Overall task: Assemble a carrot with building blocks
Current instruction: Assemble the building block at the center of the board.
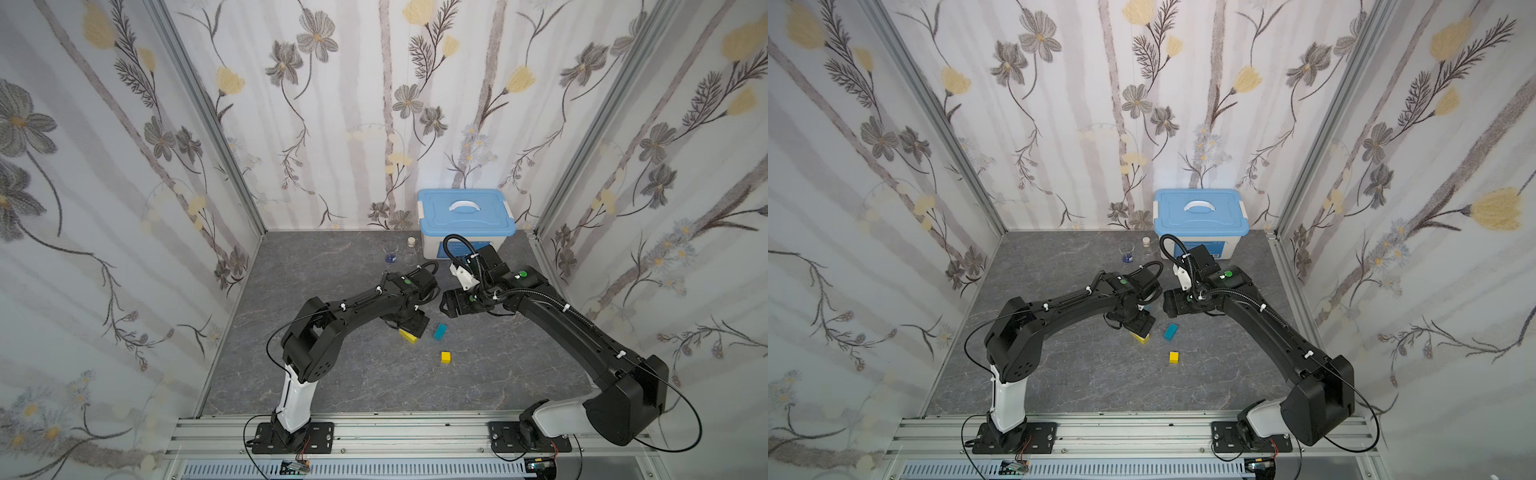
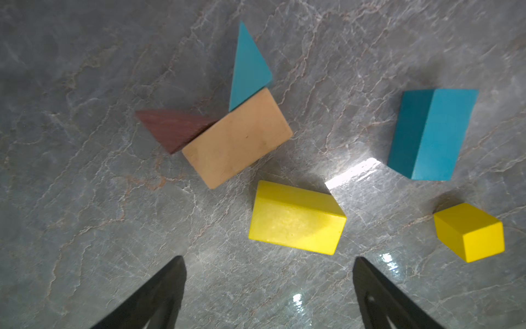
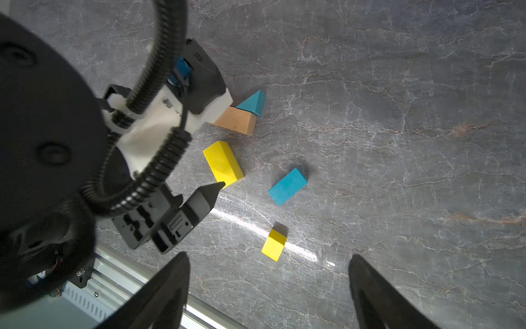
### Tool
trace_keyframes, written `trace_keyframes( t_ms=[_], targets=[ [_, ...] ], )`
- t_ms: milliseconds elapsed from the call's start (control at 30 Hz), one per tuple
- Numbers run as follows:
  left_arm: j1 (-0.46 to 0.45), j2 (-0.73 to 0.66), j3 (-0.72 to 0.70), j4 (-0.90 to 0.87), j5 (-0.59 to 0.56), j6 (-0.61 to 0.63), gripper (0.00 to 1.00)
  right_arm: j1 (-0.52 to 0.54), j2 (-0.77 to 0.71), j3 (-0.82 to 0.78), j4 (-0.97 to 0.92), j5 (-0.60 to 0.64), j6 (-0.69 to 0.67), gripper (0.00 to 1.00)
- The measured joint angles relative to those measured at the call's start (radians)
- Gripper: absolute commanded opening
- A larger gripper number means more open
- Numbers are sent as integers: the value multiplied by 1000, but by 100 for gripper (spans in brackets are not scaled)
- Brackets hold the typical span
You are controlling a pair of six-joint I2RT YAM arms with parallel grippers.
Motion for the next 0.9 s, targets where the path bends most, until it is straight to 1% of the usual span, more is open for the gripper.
trace_keyframes(
  t_ms=[200,300,400,533,633,733,800,900],
  targets=[
    [-14,76,49,-23,8,28,90,-23,-47,-28,-2,0,2,85],
    [-19,87,53,-31,8,28,87,-34,-57,-38,-2,0,2,85],
    [-20,106,58,-38,8,27,78,-41,-58,-41,-2,-1,1,84],
    [-20,134,63,-46,19,23,74,-43,-58,-41,-2,-4,0,83],
    [-20,139,76,-51,19,13,65,-43,-58,-41,-2,-5,-3,83],
    [-20,147,85,-55,23,0,61,-43,-57,-41,-2,-5,-3,82],
    [-20,147,86,-56,22,-6,54,-43,-56,-41,-2,-5,-11,82],
    [-20,147,86,-56,22,-29,47,-44,-51,-41,-2,-8,-10,82]
  ],
)
